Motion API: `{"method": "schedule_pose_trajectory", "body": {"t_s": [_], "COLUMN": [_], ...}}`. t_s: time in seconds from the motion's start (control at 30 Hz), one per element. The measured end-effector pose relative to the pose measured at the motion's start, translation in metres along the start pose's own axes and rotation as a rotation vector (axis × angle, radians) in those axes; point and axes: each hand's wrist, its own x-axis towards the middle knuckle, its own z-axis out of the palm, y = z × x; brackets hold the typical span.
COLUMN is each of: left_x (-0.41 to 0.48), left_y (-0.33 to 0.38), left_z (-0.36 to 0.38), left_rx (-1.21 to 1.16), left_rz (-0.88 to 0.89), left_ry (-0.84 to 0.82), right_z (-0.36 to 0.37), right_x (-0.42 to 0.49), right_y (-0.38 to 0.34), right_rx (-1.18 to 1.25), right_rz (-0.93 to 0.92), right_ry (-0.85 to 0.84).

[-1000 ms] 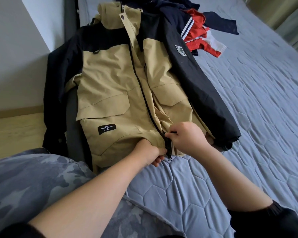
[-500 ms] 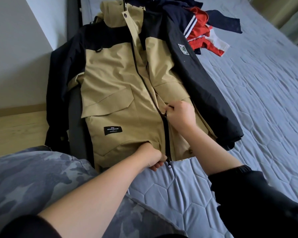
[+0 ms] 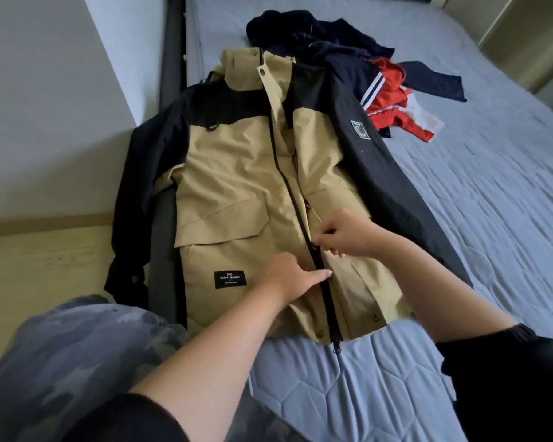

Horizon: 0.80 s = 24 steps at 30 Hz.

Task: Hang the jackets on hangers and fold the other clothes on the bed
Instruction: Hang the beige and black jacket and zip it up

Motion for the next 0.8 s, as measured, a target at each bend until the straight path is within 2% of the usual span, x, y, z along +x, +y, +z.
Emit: {"method": "schedule_pose_trajectory", "body": {"t_s": [0.1,0.17,0.23,0.47,0.6,0.7,0.8], "left_x": [0.009,0.017,0.023,0.04,0.044,0.046,0.053], "left_y": [0.005,0.009,0.008,-0.01,-0.023,-0.034,-0.03], "left_z": [0.008,0.009,0.007,-0.011,-0.018,-0.022,-0.032], "left_rx": [-0.135,-0.278,-0.317,-0.052,0.065,0.021,-0.249], "left_rz": [0.029,0.06,0.056,0.05,0.029,0.061,0.053], "left_ry": [-0.021,-0.111,-0.204,-0.404,-0.452,-0.393,-0.076], "right_z": [-0.002,-0.003,-0.004,-0.009,-0.013,-0.009,-0.022], "right_x": [0.004,0.01,0.017,0.068,0.093,0.098,0.086], "right_y": [-0.004,-0.002,0.001,-0.018,-0.031,-0.043,-0.048], "right_rx": [-0.06,-0.043,-0.072,-0.16,-0.192,-0.045,-0.097], "right_rz": [-0.001,0.019,0.052,0.101,0.115,0.018,-0.095], "right_ry": [-0.039,-0.043,-0.012,0.318,0.354,0.256,0.086]}}
